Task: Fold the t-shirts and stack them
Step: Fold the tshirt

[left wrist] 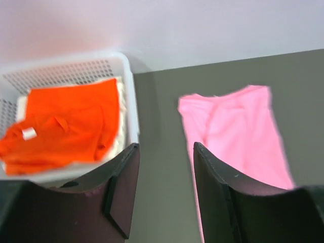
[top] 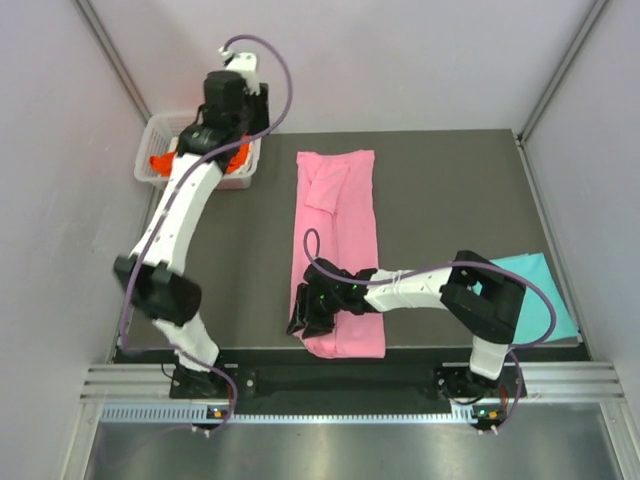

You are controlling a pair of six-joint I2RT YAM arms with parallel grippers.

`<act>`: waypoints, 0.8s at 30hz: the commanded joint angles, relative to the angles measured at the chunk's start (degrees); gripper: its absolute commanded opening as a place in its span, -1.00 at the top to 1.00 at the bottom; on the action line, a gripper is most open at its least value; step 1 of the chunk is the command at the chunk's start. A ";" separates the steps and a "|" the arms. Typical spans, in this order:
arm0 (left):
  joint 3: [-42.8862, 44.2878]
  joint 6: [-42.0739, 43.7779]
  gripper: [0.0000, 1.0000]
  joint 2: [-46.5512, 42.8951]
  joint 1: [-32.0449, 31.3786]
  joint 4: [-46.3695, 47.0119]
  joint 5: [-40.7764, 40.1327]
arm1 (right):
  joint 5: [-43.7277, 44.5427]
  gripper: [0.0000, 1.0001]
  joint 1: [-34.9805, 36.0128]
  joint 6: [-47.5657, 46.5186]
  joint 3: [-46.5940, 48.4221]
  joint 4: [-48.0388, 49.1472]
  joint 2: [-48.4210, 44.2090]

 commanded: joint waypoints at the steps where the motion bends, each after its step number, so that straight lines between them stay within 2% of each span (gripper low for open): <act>1: -13.48 -9.49 -0.04 -10.59 0.14 -10.26 7.40 | -2.05 -0.05 1.38 -7.38 3.87 -4.08 -4.68; 2: -24.05 -10.99 -0.04 -17.84 0.06 -9.04 10.57 | -1.53 -0.15 1.30 -13.68 5.35 -6.65 -6.26; 3: -29.82 -16.14 -0.04 -21.57 -0.20 -7.64 12.43 | -1.00 -0.29 1.21 -16.17 5.72 -8.68 -9.32; 4: -35.44 -18.97 -0.06 -25.17 -0.38 -3.80 16.97 | 0.05 -0.31 0.77 -18.11 5.81 -10.87 -11.00; 5: -46.11 -21.53 -0.06 -31.91 -0.56 -2.02 19.02 | 0.84 -0.33 -0.45 -19.44 5.37 -14.03 -12.76; 6: -50.75 -26.69 -0.06 -34.67 -0.65 -0.44 20.95 | 1.11 -0.34 -1.42 -20.67 2.76 -14.32 -16.43; 8: -60.75 -30.76 -0.01 -41.08 -1.17 2.56 23.33 | 1.03 -0.31 -6.14 -22.16 -0.33 -14.41 -19.71; 10: -66.32 -33.85 -0.01 -44.53 -1.79 7.98 23.96 | -0.02 -0.25 -11.85 -25.15 -2.72 -14.50 -22.88; 13: -67.58 -33.25 -0.07 -43.68 -1.88 13.63 23.96 | -3.17 -0.26 -18.72 -28.94 -2.98 -13.98 -23.86; 14: -65.75 -32.46 -0.11 -40.71 -1.88 15.73 23.87 | -4.85 -0.26 -24.05 -31.03 -1.85 -12.32 -23.16; 16: -62.07 -29.38 -0.14 -36.66 -1.79 18.55 23.70 | -7.75 -0.28 -28.83 -33.50 0.43 -10.90 -19.21; 18: -58.81 -27.28 -0.16 -29.11 -1.44 22.14 23.95 | -8.29 -0.30 -34.72 -37.46 5.42 -10.11 -13.17; 21: -48.89 -25.43 -0.14 -15.67 0.75 23.48 27.20 | -10.57 -0.28 -41.58 -41.42 15.01 -10.11 -3.16; 22: -42.33 -24.46 -0.10 -8.32 1.80 23.05 29.91 | -12.32 -0.27 -44.73 -41.86 17.56 -9.58 -0.50; 24: -35.36 -22.18 -0.09 -1.16 2.69 21.04 30.90 | -15.13 -0.22 -47.47 -42.57 25.47 -8.09 7.64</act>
